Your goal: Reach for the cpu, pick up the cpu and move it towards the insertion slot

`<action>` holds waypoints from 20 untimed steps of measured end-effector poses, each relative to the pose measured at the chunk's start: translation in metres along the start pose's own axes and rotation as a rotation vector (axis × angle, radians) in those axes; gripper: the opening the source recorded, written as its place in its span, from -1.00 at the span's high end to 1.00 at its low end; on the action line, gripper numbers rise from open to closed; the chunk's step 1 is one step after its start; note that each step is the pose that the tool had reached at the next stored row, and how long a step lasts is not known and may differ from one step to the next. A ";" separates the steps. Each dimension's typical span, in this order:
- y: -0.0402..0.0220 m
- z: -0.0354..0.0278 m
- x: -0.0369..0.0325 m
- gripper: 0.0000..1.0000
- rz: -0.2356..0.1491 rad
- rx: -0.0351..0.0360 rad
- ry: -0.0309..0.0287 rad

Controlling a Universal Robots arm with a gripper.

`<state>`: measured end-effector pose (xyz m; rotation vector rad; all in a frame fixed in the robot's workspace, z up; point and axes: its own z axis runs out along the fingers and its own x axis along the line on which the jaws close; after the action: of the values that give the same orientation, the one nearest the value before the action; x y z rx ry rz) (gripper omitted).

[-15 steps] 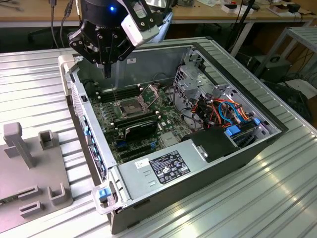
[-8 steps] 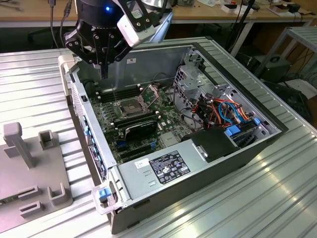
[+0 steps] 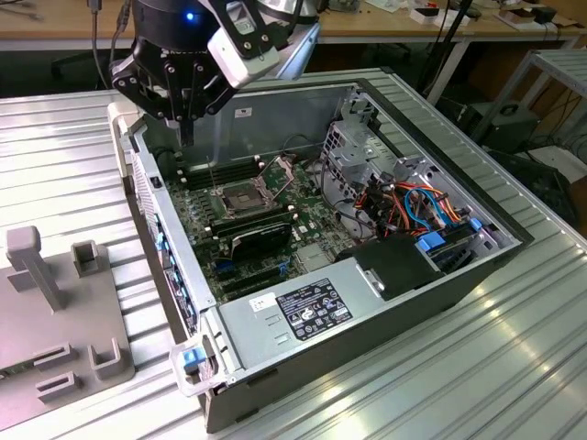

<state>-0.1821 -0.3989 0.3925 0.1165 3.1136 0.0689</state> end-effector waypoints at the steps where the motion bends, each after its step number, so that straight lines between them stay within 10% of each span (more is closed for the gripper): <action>1: -0.0001 0.0000 0.0008 0.79 0.000 0.0000 0.0000; 20: -0.0012 -0.0002 0.0166 0.79 0.000 0.0000 0.0000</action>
<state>-0.1986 -0.3988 0.3922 0.1167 3.1136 0.0689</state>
